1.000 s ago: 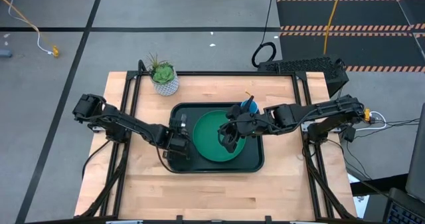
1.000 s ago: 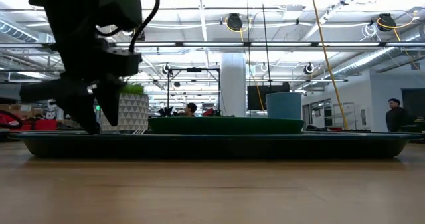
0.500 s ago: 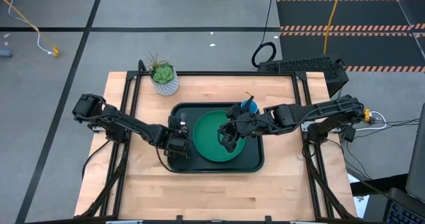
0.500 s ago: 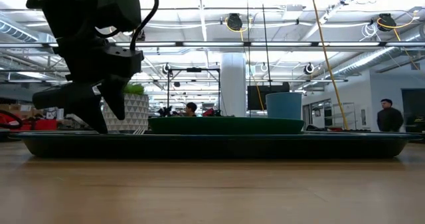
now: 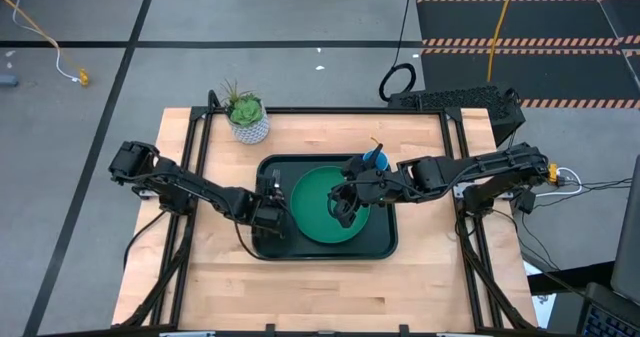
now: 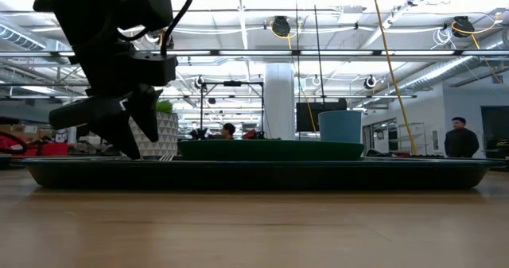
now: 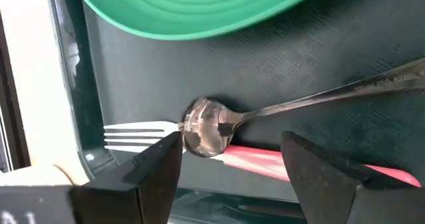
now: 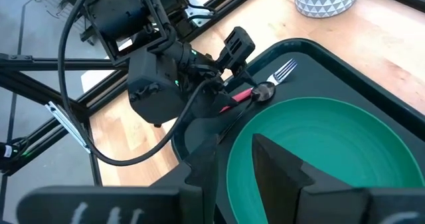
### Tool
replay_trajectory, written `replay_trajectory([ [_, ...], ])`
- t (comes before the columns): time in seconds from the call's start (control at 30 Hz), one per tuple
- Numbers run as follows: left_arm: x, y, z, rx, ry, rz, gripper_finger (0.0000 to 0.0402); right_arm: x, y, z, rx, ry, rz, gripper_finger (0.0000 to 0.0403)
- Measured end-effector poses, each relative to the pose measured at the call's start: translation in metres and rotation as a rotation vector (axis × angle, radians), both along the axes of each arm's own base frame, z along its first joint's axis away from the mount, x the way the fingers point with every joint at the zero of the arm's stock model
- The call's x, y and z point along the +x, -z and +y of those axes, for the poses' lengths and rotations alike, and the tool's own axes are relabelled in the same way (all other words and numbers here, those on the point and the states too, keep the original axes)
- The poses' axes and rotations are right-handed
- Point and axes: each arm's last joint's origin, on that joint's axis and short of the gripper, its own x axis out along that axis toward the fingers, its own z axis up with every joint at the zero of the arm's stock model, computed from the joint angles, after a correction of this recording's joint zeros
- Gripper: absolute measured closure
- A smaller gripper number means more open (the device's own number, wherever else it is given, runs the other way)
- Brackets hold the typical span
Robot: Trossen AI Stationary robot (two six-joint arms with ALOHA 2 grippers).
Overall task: Pick and place plate/cup/fork/spoon on tray
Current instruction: Put the black spoon on the dark green serving tray to the right of the pink fork
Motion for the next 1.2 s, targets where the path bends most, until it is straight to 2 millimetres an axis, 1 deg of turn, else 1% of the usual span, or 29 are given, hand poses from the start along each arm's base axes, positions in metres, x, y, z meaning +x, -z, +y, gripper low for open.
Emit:
replay_trajectory([
  [0.17, 0.001, 0.0, 0.004, -0.003, -0.026, -0.004, 0.0142, 0.0, 0.0, 0.0, 0.003, 0.003, 0.0, 0.0321],
  [0.43, 0.004, 0.0, 0.022, -0.004, -0.147, -0.034, 0.015, 0.0, 0.0, 0.001, 0.019, 0.01, -0.002, 0.0321],
  [0.7, 0.006, 0.0, 0.035, 0.006, -0.111, 0.002, 0.0155, -0.002, 0.0, 0.009, 0.018, -0.017, 0.002, 0.0321],
  [0.83, 0.006, 0.0, 0.033, -0.028, -0.058, 0.027, 0.0154, -0.003, 0.001, 0.011, 0.019, -0.014, 0.015, 0.0321],
  [1.0, 0.005, 0.001, 0.026, -0.05, 0.013, 0.053, 0.0153, -0.005, 0.004, 0.01, 0.024, -0.001, 0.043, 0.0321],
  [1.2, 0.006, 0.001, 0.024, -0.061, 0.032, 0.047, 0.0154, -0.005, 0.004, 0.01, 0.023, -0.001, 0.046, 0.0321],
])
